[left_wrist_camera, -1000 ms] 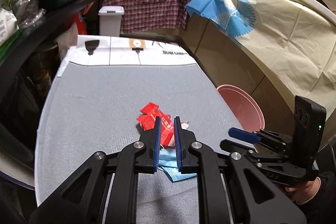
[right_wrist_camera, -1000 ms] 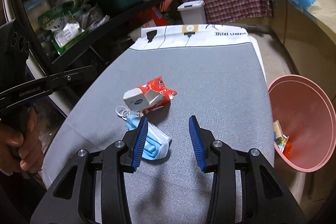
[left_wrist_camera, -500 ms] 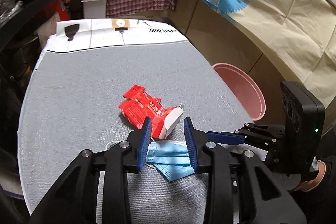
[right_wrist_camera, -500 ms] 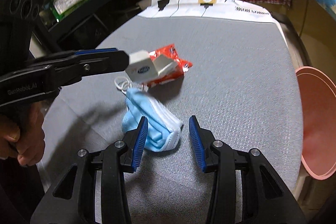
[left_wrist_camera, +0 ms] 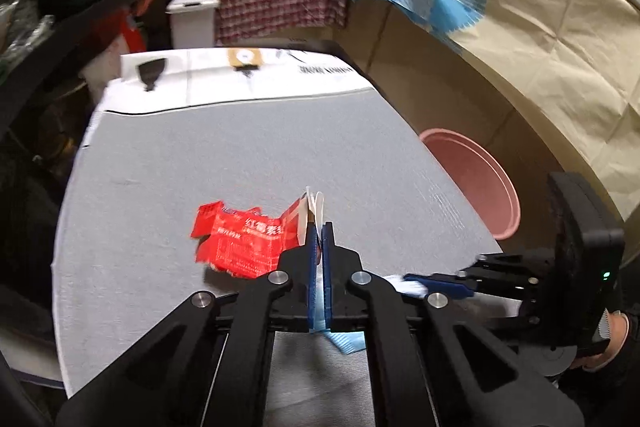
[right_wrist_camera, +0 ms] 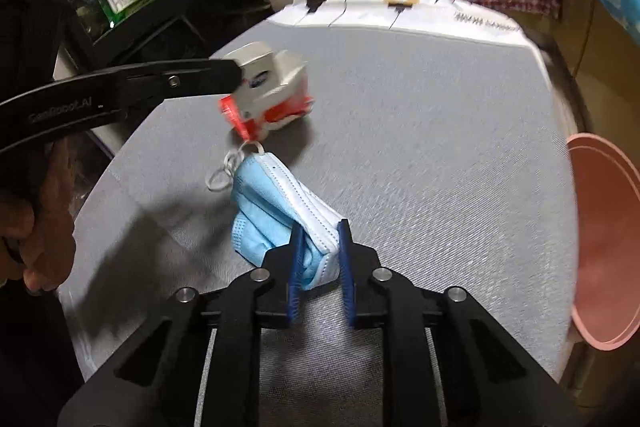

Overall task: Collect trash
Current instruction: 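Grasp the blue face mask with the right tool while the left tool grasps the red packet, then carry the blue mask and red packet over the pink bucket with both tools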

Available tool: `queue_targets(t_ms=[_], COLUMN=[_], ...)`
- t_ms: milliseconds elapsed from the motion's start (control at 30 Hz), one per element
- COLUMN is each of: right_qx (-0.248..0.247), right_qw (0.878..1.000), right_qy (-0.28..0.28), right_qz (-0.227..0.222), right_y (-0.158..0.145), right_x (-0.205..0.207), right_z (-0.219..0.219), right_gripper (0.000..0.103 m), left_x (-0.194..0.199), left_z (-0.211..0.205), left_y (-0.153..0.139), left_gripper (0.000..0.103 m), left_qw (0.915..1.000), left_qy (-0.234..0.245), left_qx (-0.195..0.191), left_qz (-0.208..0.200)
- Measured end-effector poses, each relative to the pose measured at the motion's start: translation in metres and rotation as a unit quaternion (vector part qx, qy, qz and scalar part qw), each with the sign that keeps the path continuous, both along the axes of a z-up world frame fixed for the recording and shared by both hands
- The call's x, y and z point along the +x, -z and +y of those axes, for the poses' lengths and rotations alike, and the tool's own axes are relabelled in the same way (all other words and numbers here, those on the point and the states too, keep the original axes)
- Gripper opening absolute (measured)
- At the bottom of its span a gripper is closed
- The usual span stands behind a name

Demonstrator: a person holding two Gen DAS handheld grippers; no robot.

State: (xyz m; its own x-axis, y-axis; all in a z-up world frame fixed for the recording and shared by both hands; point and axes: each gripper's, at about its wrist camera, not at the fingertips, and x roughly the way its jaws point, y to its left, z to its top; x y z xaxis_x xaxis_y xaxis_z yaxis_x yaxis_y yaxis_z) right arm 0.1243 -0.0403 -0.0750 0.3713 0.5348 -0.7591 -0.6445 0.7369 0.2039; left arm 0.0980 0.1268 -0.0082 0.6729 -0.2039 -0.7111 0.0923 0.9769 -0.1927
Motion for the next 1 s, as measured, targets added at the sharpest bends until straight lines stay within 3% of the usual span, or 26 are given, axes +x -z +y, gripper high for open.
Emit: queue_targets(t_ms=[300, 1000], right_qx=[0.023, 0.085], right_qw=[0.998, 0.981], right_qy=[0.056, 0.156], right_qz=[-0.018, -0.078], right_y=[-0.017, -0.077], right_x=[0.007, 0.002], right_z=[-0.025, -0.095], right_gripper=[0.015, 0.015], left_x=[-0.01, -0.037], left_z=[0.018, 0.002], left_y=[-0.011, -0.041], left_gripper=[0.002, 0.002], left_qw=[0.9988, 0.9973], left_qy=[-0.046, -0.051], left_qx=[0.004, 0.01], left_qz=[-0.015, -0.052])
